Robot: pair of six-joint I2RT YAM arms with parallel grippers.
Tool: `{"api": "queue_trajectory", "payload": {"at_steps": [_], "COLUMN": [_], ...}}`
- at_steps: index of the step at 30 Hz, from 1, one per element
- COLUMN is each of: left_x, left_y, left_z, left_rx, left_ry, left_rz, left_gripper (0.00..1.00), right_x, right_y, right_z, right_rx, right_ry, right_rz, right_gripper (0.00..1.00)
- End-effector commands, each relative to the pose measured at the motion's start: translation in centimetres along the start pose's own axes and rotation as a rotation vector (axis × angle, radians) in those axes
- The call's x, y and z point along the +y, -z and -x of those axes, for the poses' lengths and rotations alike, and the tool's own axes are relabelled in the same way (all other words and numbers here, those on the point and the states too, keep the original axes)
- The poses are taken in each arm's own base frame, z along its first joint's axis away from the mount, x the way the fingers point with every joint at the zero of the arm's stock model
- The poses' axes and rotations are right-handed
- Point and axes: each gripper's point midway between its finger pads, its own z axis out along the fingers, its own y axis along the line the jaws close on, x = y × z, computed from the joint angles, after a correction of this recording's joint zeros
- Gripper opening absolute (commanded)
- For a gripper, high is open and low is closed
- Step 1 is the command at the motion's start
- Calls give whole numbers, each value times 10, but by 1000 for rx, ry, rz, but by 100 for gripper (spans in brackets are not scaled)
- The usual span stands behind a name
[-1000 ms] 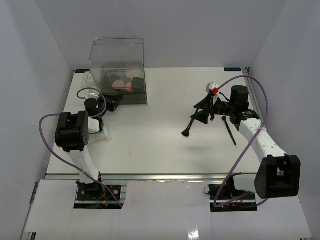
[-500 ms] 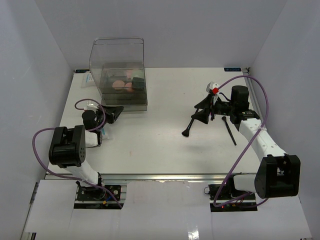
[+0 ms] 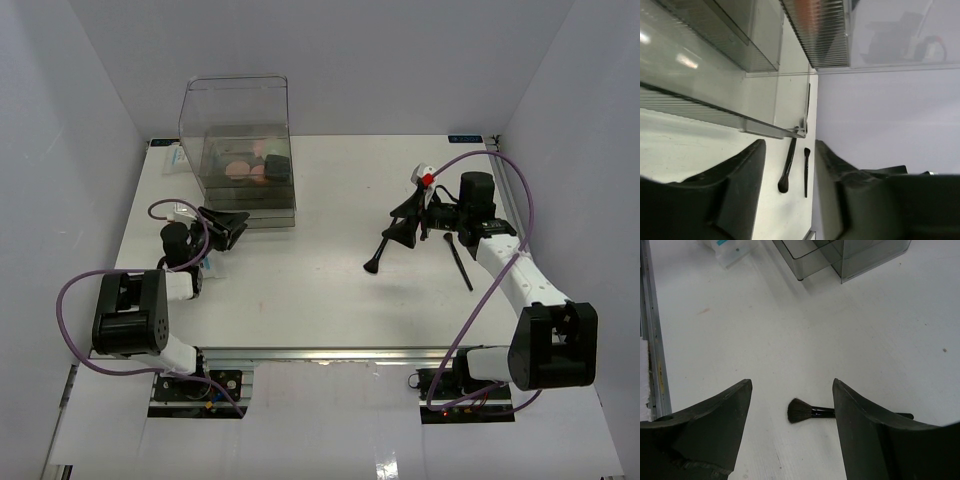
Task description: Organize the makeup
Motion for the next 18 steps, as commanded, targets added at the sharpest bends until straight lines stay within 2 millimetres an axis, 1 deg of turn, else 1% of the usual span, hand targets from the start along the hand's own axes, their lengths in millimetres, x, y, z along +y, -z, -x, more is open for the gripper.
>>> {"api": "queue_trajectory", "payload": {"at_steps": [1, 5, 7, 9, 11, 12, 14, 15, 16, 18], "left_x": [-22, -29, -29, -36, -33, -35, -45, -42, -43, -56], "left_y": [14, 24, 28, 35, 39, 43, 49, 52, 54, 61], "left_z": [-7, -8, -11, -13, -13, -12, -6, -6, -5, -2], "left_rx": [21, 26, 37, 49, 53, 47, 21, 23, 20, -3], "left_ry": [-65, -95, -105, -131, -165, -198, -266, -288, -338, -411], "left_rz": [-51, -62, -55, -71, -50, -45, -45, -23, -19, -35], "left_gripper": [60, 65, 66, 66, 67, 68, 74, 76, 79, 85], "right_x": [-9, -14, -15, -20, -21, -21, -26, -24, -28, -39], "right_y": [-2, -3, -4, -3, -4, -4, -4, -2, 1, 7], "right_z": [-4, -7, -9, -10, -17, -19, -26, -33, -38, -46], "right_rx": [4, 16, 23, 37, 68, 86, 134, 171, 203, 267], "right_ry": [-26, -63, -77, -91, -109, -113, -90, -110, -113, -111], "right_rz": [-27, -47, -53, -73, -81, -82, -91, -92, -117, -176], "right_gripper": [73, 74, 74, 75, 76, 77, 78, 79, 79, 80]}}
